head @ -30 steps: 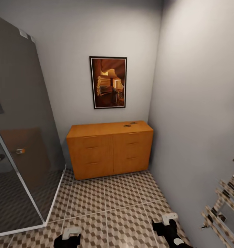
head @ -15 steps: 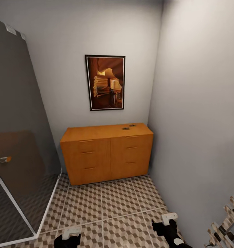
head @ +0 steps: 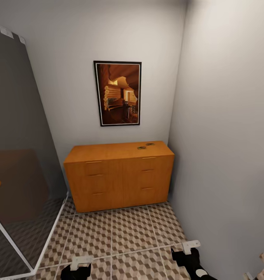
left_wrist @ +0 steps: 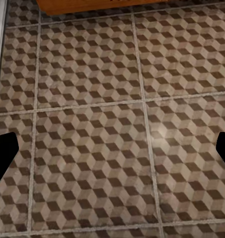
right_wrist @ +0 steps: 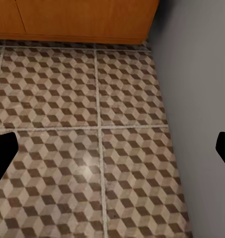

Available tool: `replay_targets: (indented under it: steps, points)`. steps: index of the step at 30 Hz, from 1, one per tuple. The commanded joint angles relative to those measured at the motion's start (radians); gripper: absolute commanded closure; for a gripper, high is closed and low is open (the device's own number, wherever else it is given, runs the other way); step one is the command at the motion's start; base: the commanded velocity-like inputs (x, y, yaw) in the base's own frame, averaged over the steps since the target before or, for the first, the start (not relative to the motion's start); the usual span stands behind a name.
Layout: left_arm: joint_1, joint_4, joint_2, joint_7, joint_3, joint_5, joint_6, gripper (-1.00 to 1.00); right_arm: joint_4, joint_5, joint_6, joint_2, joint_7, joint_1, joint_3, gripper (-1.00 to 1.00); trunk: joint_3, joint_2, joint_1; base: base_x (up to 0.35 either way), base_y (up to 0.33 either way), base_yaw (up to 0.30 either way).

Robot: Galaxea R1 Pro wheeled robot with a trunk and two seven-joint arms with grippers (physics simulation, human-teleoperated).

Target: Take the four mousetraps from the cabinet in the bathroom and place them on the bathroom floor. Make sure all four end up on the same floor surface, and ensure that at least two of them are either under or directly next to the same bathroom sink.

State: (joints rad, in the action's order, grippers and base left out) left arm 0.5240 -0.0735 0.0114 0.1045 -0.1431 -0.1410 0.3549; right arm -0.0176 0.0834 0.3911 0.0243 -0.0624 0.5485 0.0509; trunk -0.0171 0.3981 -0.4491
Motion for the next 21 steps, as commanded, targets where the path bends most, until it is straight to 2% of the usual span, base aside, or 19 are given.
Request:
replay_targets:
  steps: [1, 9, 21]
  points:
    - [0.002, -0.005, 0.001, 0.001, -0.009, -0.009, 0.007, -1.00, 0.001, 0.009, 0.002, 0.000, -0.007, 0.001, 0.004, -1.00, -0.002, 0.002, -0.001, 0.171, -0.176, 0.203]
    - [0.002, -0.005, 0.001, 0.001, -0.009, -0.009, 0.007, -1.00, 0.001, 0.009, 0.002, 0.000, -0.007, 0.001, 0.004, -1.00, -0.002, 0.002, -0.001, 0.169, -0.174, 0.172]
    - [0.002, -0.005, 0.001, 0.001, -0.009, -0.009, 0.007, -1.00, 0.001, 0.009, 0.002, 0.000, -0.005, 0.001, 0.004, -1.00, -0.002, 0.002, -0.001, 0.154, -0.141, 0.091]
